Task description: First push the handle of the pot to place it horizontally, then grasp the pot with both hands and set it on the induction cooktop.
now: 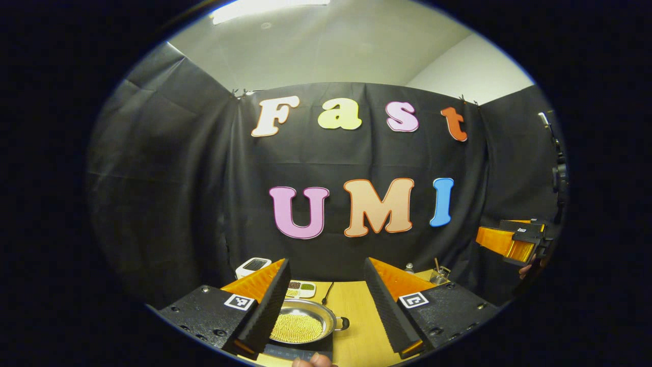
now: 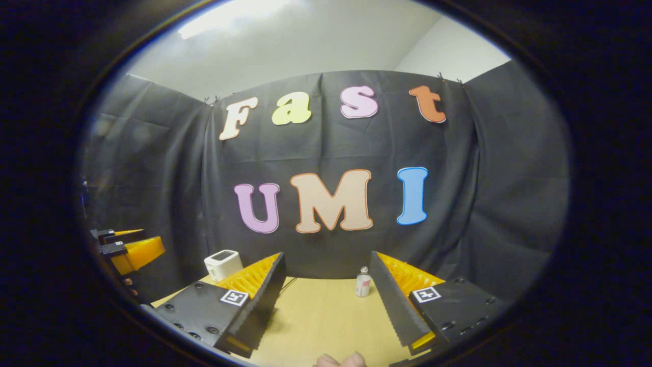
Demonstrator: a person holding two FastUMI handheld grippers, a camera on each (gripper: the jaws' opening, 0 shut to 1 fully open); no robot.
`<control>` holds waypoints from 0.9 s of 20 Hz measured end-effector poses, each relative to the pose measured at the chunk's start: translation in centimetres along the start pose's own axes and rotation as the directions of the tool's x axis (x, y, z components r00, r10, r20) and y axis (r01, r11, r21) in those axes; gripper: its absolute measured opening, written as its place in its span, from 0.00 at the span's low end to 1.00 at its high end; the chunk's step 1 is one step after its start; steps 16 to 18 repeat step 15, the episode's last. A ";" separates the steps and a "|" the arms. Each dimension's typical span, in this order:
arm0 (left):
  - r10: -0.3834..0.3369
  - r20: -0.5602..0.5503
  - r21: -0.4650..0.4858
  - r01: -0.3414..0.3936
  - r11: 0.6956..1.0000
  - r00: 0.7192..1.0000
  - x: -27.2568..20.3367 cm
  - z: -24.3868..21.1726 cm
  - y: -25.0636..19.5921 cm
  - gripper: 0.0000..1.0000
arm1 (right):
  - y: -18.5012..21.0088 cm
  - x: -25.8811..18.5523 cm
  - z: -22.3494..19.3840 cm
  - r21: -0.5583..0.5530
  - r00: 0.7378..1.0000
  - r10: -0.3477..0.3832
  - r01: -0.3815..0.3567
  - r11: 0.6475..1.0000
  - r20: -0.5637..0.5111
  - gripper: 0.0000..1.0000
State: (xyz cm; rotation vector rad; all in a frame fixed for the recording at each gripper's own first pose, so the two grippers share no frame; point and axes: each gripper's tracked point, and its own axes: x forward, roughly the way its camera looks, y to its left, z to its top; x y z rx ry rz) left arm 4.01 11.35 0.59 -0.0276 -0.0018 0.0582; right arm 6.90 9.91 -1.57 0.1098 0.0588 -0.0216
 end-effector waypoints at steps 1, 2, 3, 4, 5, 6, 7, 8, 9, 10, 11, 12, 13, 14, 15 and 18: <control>0.000 -0.007 -0.014 -0.001 1.000 1.000 -0.2 -0.2 -0.4 0.85 | -0.3 -0.4 0.4 0.008 1.000 0.002 -0.002 1.000 -0.002 0.94; -0.013 -0.010 -0.020 0.013 1.000 1.000 -0.3 -0.2 -1.3 0.87 | -0.8 -0.8 1.2 0.008 1.000 0.000 -0.001 1.000 0.021 0.94; -0.019 -0.014 -0.013 0.019 1.000 1.000 -0.3 -0.3 -1.8 0.86 | -1.4 -1.1 1.7 -0.003 0.999 -0.003 0.003 1.000 0.037 0.94; -0.023 -0.017 0.001 0.023 1.000 1.000 -0.4 -0.3 -2.4 0.90 | -1.8 -1.4 1.6 -0.015 0.999 -0.003 0.003 1.000 0.036 0.93; -0.025 -0.013 0.015 0.025 1.000 1.000 -0.6 -0.2 -3.0 0.90 | -1.9 -1.9 1.0 -0.022 1.000 0.002 -0.002 1.000 0.019 0.93; -0.025 0.003 0.026 0.025 0.999 1.000 -0.6 0.2 -3.4 0.86 | -2.1 -2.2 0.6 -0.020 1.000 0.004 -0.004 1.000 0.009 0.94; -0.013 0.012 0.030 0.012 0.999 1.000 -0.9 0.4 -3.6 0.86 | -2.7 -2.2 0.8 -0.013 1.000 -0.002 0.002 1.000 0.010 0.94; -0.004 0.019 0.027 0.004 1.000 1.000 -1.2 0.5 -3.6 0.91 | -3.2 -2.4 0.9 0.000 1.000 -0.007 0.007 1.000 0.013 0.94; -0.005 0.025 0.027 0.004 1.000 1.000 -1.3 0.6 -3.8 0.87 | -3.6 -2.4 0.9 0.011 1.000 -0.012 0.012 1.000 0.015 0.94; 0.001 0.025 0.036 -0.002 0.999 1.000 -1.4 0.6 -3.6 0.91 | -3.9 -2.4 0.8 0.015 1.000 -0.017 0.017 1.000 0.015 0.94; 0.013 0.020 0.049 -0.014 0.999 1.000 -1.4 0.4 -3.0 0.87 | -4.1 -2.4 0.7 0.016 1.000 -0.020 0.019 1.000 0.012 0.94; 0.024 0.012 0.058 -0.025 0.998 1.000 -1.4 0.3 -2.6 0.91 | -4.1 -2.3 0.5 0.017 1.000 -0.017 0.017 1.000 0.007 0.94; 0.036 0.006 0.059 -0.037 0.998 0.999 -1.5 0.2 -2.3 0.91 | -4.1 -2.3 0.5 0.014 1.000 -0.015 0.015 1.000 0.005 0.94; 0.044 0.008 0.052 -0.044 0.998 0.999 -1.5 0.3 -2.0 0.87 | -4.1 -2.2 0.6 0.008 1.000 -0.016 0.016 1.000 0.010 0.94; 0.050 0.007 0.046 -0.050 0.998 0.999 -1.5 0.1 -1.8 0.87 | -4.3 -2.0 0.8 -0.001 1.000 -0.016 0.016 1.000 0.015 0.94; 0.050 0.007 0.046 -0.050 0.998 0.999 -1.5 0.1 -1.8 0.87 | -4.3 -2.0 0.8 -0.001 1.000 -0.016 0.016 1.000 0.015 0.94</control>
